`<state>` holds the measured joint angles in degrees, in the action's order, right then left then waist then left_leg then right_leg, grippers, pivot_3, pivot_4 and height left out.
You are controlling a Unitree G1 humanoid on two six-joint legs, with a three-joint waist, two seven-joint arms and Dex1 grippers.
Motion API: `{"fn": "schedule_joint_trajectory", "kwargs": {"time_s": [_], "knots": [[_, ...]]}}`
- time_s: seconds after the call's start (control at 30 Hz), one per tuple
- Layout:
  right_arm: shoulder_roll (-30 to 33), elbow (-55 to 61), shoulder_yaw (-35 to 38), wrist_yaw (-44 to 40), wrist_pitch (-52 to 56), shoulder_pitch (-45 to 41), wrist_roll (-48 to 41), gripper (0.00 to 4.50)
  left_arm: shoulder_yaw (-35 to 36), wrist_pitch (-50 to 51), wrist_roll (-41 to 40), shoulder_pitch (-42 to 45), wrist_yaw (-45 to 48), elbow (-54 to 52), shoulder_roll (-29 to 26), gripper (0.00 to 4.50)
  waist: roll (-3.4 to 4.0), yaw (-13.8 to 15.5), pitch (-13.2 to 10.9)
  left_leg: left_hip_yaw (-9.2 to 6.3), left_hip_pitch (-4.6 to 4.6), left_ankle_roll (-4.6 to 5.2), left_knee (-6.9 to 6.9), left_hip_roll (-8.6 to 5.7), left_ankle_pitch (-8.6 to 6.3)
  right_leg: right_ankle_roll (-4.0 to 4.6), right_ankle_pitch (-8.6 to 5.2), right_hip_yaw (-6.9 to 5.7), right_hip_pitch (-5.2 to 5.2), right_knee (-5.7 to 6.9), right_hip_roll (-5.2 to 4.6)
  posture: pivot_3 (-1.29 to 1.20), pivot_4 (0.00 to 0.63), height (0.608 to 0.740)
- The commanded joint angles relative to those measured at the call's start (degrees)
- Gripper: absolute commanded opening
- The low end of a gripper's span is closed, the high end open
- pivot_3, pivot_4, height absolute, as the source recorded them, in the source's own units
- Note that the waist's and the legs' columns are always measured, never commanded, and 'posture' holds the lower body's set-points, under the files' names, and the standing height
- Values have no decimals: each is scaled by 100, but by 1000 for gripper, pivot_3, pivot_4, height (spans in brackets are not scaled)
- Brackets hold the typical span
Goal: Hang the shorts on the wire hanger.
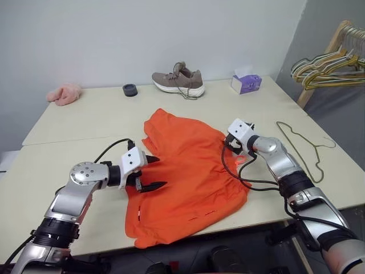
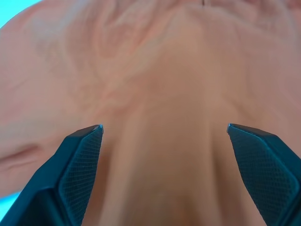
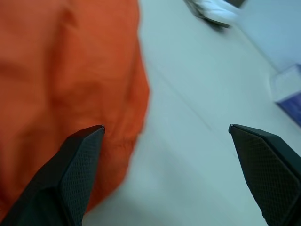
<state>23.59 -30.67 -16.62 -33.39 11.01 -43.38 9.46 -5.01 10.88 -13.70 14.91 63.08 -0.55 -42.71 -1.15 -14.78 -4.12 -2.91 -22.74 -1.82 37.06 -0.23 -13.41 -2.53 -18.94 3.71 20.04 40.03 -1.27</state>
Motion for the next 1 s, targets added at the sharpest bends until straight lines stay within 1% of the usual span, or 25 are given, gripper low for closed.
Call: {"fn": "schedule_joint_trajectory", "kwargs": {"time_s": [0.03, 0.13, 0.23, 0.33, 0.47, 0.6, 0.73, 0.83, 1.0], "knots": [[291, 1017, 310, -723, 649, 180, -439, 4500, 167, 204, -264, 28, 27, -427, -11, 4469, 0, 17, 0, -1, 0, 0, 0, 0, 0, 0, 0, -1, 0, 0, 0, -222, 18, 740], [683, 2067, 659, -1295, 1394, 619, -977, 4500, 155, 350, -372, -22, 93, -588, -52, 4469, 1, 66, 0, -9, -2, 0, 0, 1, 0, 0, 0, -10, -2, 0, -1, -225, 19, 740], [975, 2789, 1129, -1367, 2097, 1069, -1374, 4500, 114, 438, -421, -43, 165, -678, -66, 4469, 1, 87, 0, -11, -3, 0, 1, -1, 0, -2, -1, -15, -5, -4, -2, -231, 22, 740], [1081, 3273, 1673, -1138, 2758, 1469, -1717, 4500, 75, 456, -468, -28, 206, -738, -2, 4469, 1, 83, 0, -10, -1, 0, 3, -2, 0, -1, -1, -13, -9, -3, -2, -238, 24, 740], [886, 3630, 2714, -316, 3410, 2025, -1988, 4500, -41, 562, -603, 109, 271, -856, 165, 4469, 1, 74, 0, -8, 1, 0, 5, -2, 0, -2, -1, -10, -12, -3, 3, -248, 27, 740], [712, 3351, 3503, 687, 3230, 2189, -1845, 4500, -143, 657, -679, 326, 370, -984, 277, 4469, 5, 56, -3, 4, 0, 0, 4, -8, 0, -2, -1, -1, -10, -3, 14, -255, 30, 740], [811, 2774, 3852, 1508, 2794, 2246, -1522, 4500, -241, 683, -662, 570, 397, -989, 379, 4469, 6, 35, -3, 21, 4, 2, 4, -11, 1, -3, -1, 15, -10, -4, 15, -272, 37, 740], [987, 1846, 4020, 1783, 2394, 2125, -1446, 4500, -345, 679, -641, 741, 431, -1025, 472, 4469, 6, 25, -3, 31, 9, 2, 1, -11, 0, -4, -1, 24, -11, -6, 19, -272, 37, 740], [1259, 427, 3868, 1826, 2048, 1697, -1449, 4500, -428, 716, -685, 813, 496, -1179, 506, 4469, 11, -51, -6, 54, 17, 4, -1, -10, 0, -4, -1, 40, -14, -7, 20, -268, 38, 740]]}}
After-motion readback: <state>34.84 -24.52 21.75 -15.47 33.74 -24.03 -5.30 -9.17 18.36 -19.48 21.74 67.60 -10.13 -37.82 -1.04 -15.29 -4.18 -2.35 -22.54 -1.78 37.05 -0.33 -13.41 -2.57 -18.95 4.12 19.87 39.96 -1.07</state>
